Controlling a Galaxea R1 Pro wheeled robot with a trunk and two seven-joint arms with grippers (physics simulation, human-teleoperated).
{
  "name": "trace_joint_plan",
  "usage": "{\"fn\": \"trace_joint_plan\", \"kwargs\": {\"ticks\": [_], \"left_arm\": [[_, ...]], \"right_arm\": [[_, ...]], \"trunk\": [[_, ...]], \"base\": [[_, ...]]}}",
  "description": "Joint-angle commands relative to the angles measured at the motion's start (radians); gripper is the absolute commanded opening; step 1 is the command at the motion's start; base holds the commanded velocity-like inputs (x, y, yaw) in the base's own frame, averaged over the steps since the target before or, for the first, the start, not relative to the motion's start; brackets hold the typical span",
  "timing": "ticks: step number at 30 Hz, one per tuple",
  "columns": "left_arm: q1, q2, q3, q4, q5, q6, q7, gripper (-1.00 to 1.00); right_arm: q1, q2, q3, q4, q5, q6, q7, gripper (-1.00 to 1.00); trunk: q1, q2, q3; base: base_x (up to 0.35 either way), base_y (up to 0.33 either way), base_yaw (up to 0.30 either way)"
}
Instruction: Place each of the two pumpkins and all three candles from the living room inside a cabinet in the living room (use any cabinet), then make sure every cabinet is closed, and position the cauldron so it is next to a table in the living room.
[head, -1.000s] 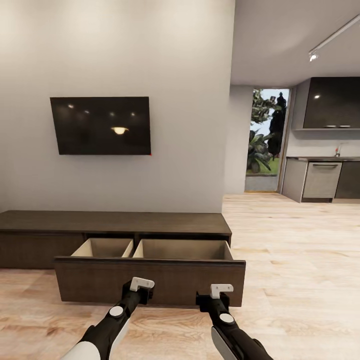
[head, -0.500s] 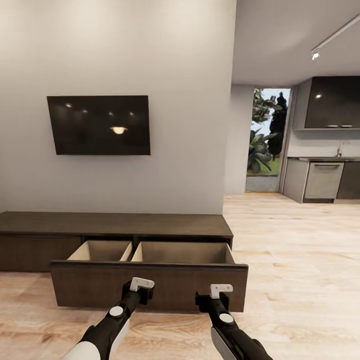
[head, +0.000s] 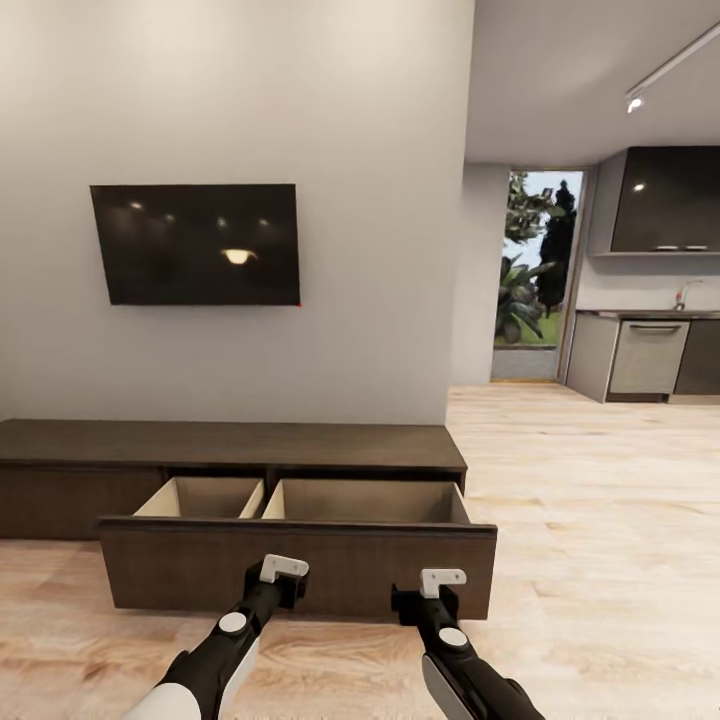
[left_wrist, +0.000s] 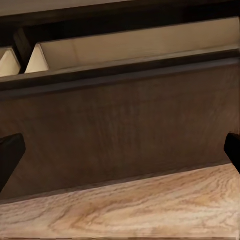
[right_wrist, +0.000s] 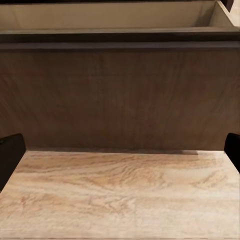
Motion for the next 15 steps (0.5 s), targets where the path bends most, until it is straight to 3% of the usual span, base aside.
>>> {"fn": "trace_joint_plan", "kwargs": {"ticks": [1, 15], "left_arm": [[-0.001, 0.000, 0.004, 0.000, -0.008, -0.003, -0.002, 1.00], [0.000, 0.000, 0.004, 0.000, -0.010, -0.003, -0.003, 1.00]], "right_arm": [[-0.001, -0.001, 0.005, -0.002, -0.005, 0.005, -0.008, 1.00], [0.001, -0.002, 0.005, -0.022, -0.006, -0.007, -0.008, 1.00]], "trunk": [[0.000, -0.001, -0.005], [0.006, -0.004, -0.059]], "base": [[0.000, 0.000, 0.000], [0.000, 0.000, 0.000]]}}
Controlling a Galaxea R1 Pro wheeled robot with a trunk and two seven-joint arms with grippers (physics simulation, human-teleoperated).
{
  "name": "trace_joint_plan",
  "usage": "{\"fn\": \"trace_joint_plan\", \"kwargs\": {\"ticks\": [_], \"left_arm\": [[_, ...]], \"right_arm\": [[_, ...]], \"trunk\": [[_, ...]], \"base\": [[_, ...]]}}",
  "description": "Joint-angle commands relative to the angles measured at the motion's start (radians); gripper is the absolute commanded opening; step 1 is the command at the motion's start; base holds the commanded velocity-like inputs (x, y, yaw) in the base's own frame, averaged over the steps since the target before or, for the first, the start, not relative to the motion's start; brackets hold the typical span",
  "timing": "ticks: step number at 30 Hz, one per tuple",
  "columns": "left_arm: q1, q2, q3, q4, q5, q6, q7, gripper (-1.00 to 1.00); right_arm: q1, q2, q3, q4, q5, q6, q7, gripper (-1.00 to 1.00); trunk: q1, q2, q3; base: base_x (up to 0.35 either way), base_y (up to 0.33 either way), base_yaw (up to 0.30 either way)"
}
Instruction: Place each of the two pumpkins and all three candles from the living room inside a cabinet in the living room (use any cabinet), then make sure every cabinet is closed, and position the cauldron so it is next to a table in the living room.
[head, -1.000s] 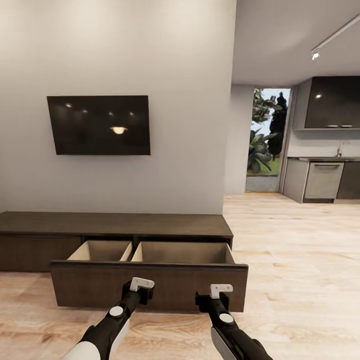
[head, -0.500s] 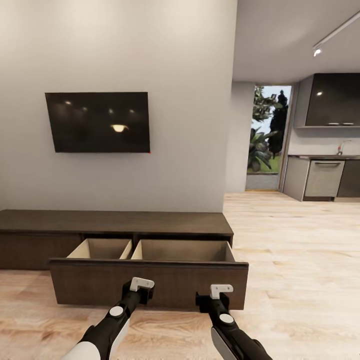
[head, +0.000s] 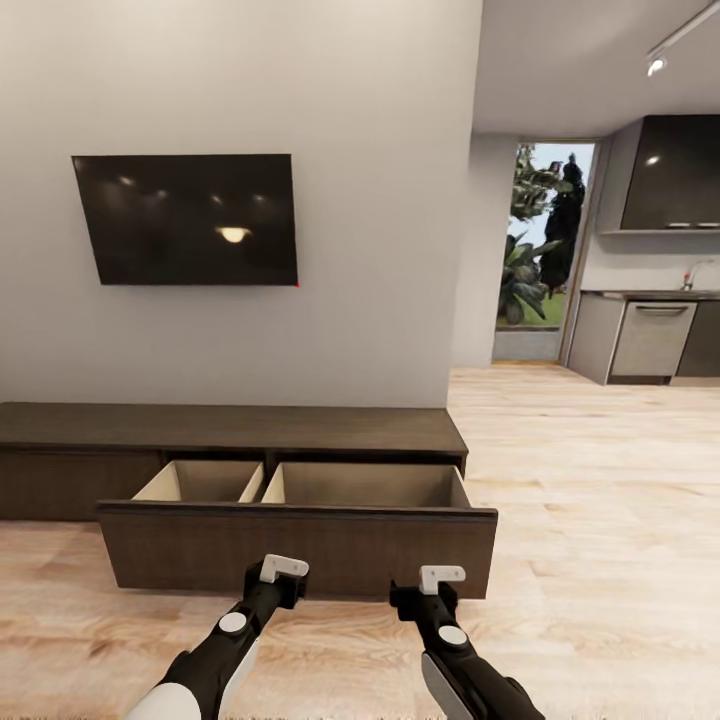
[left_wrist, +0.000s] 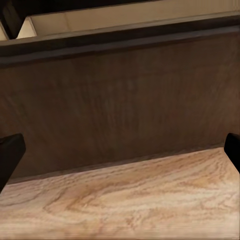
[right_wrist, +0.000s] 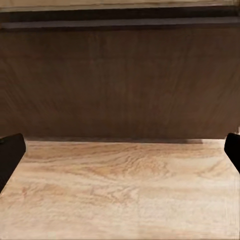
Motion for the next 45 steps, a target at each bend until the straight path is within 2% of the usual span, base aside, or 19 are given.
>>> {"fn": "trace_joint_plan", "kwargs": {"ticks": [1, 8, 14, 25, 31, 35, 41, 45], "left_arm": [[-0.001, 0.000, 0.004, 0.000, -0.008, -0.003, -0.003, 1.00], [-0.001, 0.000, 0.004, 0.002, -0.010, -0.002, -0.003, 1.00], [-0.001, 0.000, 0.004, 0.000, -0.010, 0.001, -0.001, 1.00], [-0.001, 0.000, 0.004, -0.001, -0.006, 0.003, 0.000, 1.00], [0.000, 0.000, 0.004, -0.001, -0.005, 0.005, 0.000, 1.00], [0.000, 0.000, 0.004, -0.001, -0.005, 0.005, 0.000, 1.00], [0.000, 0.000, 0.004, 0.000, -0.007, 0.006, 0.000, 1.00], [0.000, 0.000, 0.004, 0.000, -0.008, 0.005, 0.000, 1.00]], "right_arm": [[0.001, -0.001, 0.005, -0.025, -0.006, -0.002, -0.008, 1.00], [0.007, -0.005, -0.001, -0.095, -0.005, -0.011, -0.008, 1.00], [0.008, -0.014, -0.015, -0.103, -0.005, -0.010, -0.007, 1.00], [0.008, -0.017, -0.019, -0.096, -0.006, -0.009, -0.007, 1.00], [0.008, -0.017, -0.022, -0.091, -0.006, -0.008, -0.007, 1.00], [0.007, -0.016, -0.039, -0.077, -0.007, -0.008, -0.006, 1.00], [0.007, -0.016, -0.046, -0.064, -0.006, -0.006, -0.005, 1.00], [0.005, -0.015, -0.048, 0.005, -0.002, -0.005, -0.005, 1.00]], "trunk": [[0.000, -0.001, -0.005], [0.003, -0.002, -0.032], [0.006, -0.004, -0.055], [0.011, -0.006, -0.098], [0.011, -0.006, -0.098], [0.011, -0.006, -0.098], [0.011, -0.006, -0.098], [0.011, -0.006, -0.098]], "base": [[0.000, 0.000, 0.000], [0.000, 0.000, 0.000], [0.000, 0.000, 0.000], [0.000, 0.000, 0.000], [0.000, 0.000, 0.000], [0.020, 0.000, 0.000], [0.216, 0.000, 0.000], [0.165, 0.000, 0.000]]}}
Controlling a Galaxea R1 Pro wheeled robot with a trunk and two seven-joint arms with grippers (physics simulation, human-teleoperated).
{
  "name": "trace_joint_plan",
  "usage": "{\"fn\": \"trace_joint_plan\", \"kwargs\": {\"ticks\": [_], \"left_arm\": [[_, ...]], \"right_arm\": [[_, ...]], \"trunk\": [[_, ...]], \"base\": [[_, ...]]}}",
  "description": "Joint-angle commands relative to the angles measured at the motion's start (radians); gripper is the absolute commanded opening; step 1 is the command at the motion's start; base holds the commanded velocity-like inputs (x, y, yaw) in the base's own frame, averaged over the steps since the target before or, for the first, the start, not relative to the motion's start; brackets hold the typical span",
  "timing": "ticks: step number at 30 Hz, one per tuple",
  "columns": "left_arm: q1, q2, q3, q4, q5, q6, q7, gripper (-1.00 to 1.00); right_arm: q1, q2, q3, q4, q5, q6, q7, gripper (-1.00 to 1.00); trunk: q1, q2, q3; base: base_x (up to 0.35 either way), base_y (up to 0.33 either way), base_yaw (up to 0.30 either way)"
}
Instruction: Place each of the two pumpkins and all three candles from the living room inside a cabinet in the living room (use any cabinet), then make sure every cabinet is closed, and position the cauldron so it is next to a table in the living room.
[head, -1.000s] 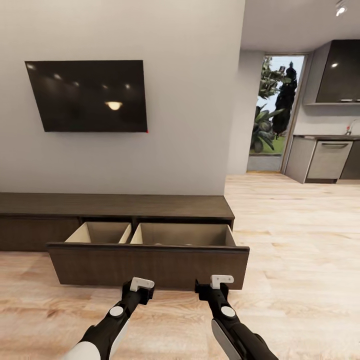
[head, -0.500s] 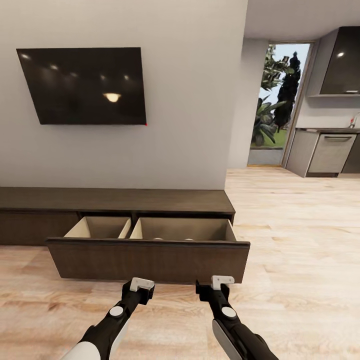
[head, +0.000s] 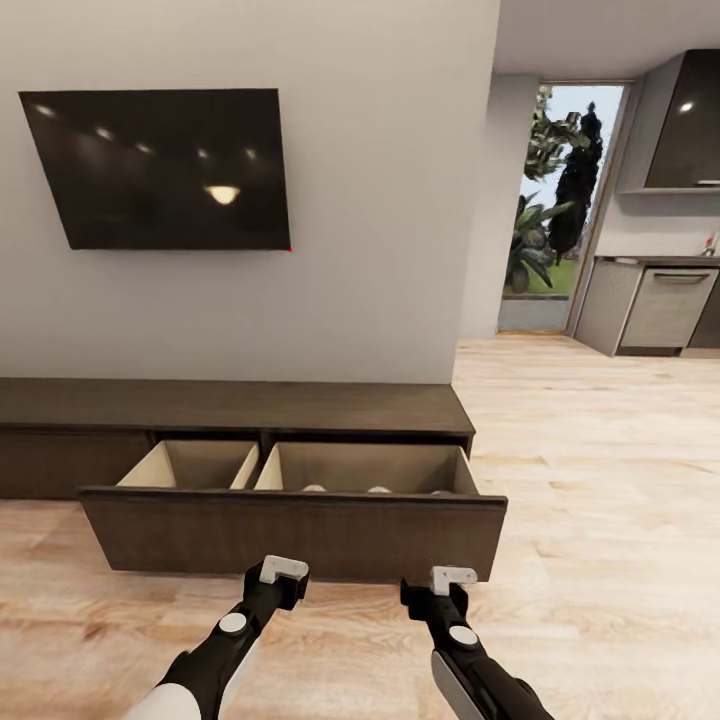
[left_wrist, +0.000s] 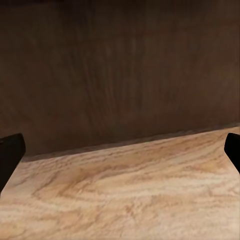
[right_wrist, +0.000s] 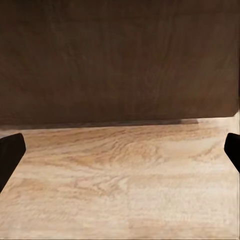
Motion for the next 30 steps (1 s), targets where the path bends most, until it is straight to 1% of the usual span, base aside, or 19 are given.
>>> {"fn": "trace_joint_plan", "kwargs": {"ticks": [1, 8, 16, 30], "left_arm": [[-0.001, 0.000, 0.004, 0.000, -0.008, -0.003, -0.002, 1.00], [-0.001, 0.000, 0.004, 0.000, -0.008, -0.004, -0.003, 1.00], [-0.001, 0.000, 0.004, 0.000, -0.008, -0.007, -0.004, 1.00], [-0.001, 0.000, 0.002, 0.002, -0.010, -0.009, -0.004, 1.00]], "right_arm": [[-0.002, -0.001, 0.005, 0.024, -0.006, 0.002, -0.008, 1.00], [-0.006, 0.001, 0.005, 0.064, -0.006, 0.002, -0.008, 1.00], [-0.007, 0.001, 0.005, 0.068, -0.007, 0.002, -0.008, 1.00], [-0.007, 0.002, 0.006, 0.069, -0.009, 0.002, -0.008, 1.00]], "trunk": [[0.000, 0.000, -0.001], [0.000, 0.000, -0.001], [0.000, 0.000, -0.001], [0.000, 0.000, -0.001]], "base": [[0.074, 0.000, 0.000], [0.154, 0.000, 0.000], [0.065, 0.000, 0.000], [0.160, 0.000, 0.000]]}}
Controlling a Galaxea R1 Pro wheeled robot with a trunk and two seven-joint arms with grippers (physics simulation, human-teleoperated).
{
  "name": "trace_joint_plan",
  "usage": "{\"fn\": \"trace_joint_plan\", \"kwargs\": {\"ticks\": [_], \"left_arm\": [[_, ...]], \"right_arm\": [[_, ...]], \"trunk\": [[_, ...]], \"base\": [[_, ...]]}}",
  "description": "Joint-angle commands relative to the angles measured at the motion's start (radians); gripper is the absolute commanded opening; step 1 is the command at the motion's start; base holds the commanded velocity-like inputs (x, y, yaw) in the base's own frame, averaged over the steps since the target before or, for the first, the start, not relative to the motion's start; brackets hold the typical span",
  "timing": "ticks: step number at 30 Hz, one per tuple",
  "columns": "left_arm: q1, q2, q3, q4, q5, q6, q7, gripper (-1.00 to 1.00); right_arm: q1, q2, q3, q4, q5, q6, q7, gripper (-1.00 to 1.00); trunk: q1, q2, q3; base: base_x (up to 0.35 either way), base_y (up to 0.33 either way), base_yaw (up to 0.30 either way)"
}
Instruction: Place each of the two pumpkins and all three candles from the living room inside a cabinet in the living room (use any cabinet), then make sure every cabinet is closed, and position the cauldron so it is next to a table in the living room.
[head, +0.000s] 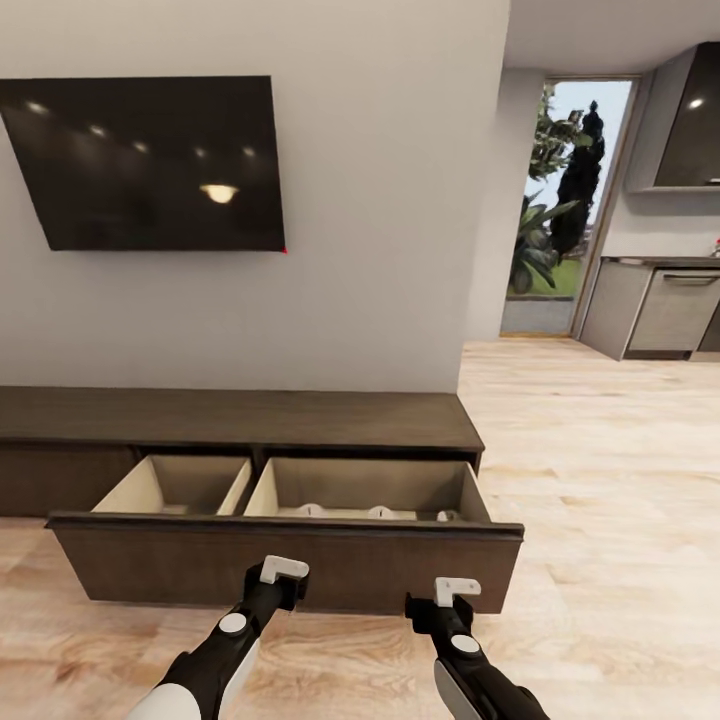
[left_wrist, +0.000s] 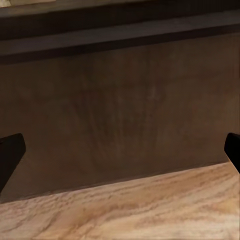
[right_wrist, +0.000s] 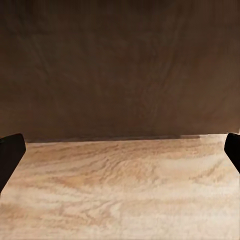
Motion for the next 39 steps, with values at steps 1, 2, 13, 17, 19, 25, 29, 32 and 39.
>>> {"fn": "trace_joint_plan", "kwargs": {"ticks": [1, 2, 13, 17, 19, 25, 29, 32, 39], "left_arm": [[-0.001, 0.000, 0.004, 0.000, -0.008, -0.004, -0.002, 1.00], [-0.001, 0.000, 0.004, 0.000, -0.008, -0.004, -0.002, 1.00], [-0.001, 0.000, 0.005, 0.000, -0.008, -0.005, -0.002, 1.00], [-0.001, 0.000, 0.005, 0.000, -0.008, -0.005, -0.003, 1.00], [-0.001, 0.000, 0.004, 0.000, -0.008, -0.005, -0.003, 1.00], [-0.001, 0.000, 0.004, 0.000, -0.008, -0.003, -0.003, 1.00], [-0.001, 0.000, 0.003, 0.000, -0.008, -0.004, -0.004, 1.00], [-0.001, 0.000, 0.004, 0.000, -0.008, -0.004, -0.004, 1.00], [-0.001, 0.000, 0.005, 0.000, -0.009, -0.002, -0.004, 1.00]], "right_arm": [[-0.001, -0.001, 0.006, -0.001, -0.007, 0.003, -0.008, 1.00], [-0.001, -0.001, 0.006, -0.001, -0.007, 0.003, -0.008, 1.00], [-0.001, 0.001, 0.006, -0.001, -0.007, 0.003, -0.008, 1.00], [-0.001, 0.001, 0.006, -0.001, -0.007, 0.002, -0.008, 1.00], [-0.001, 0.001, 0.006, -0.001, -0.007, 0.002, -0.008, 1.00], [-0.001, 0.001, 0.006, -0.001, -0.007, 0.002, -0.008, 1.00], [-0.001, 0.002, 0.006, -0.001, -0.007, 0.003, -0.008, 1.00], [-0.001, 0.002, 0.006, -0.001, -0.007, 0.003, -0.008, 1.00], [-0.001, 0.001, 0.006, -0.001, -0.007, 0.003, -0.008, 1.00]], "trunk": [[0.000, 0.000, -0.001], [0.000, 0.000, -0.001], [0.000, 0.000, -0.001], [0.000, 0.000, -0.001], [0.000, 0.000, -0.001], [0.000, 0.000, -0.001], [0.000, 0.000, -0.001], [0.000, 0.000, -0.001], [0.000, 0.000, -0.001]], "base": [[0.098, 0.000, 0.000], [0.079, 0.000, 0.000], [0.104, 0.000, 0.000], [0.021, 0.000, 0.000], [0.007, 0.000, 0.000], [0.103, 0.000, 0.000], [0.139, 0.000, 0.000], [0.044, 0.000, 0.000], [0.005, 0.000, 0.000]]}}
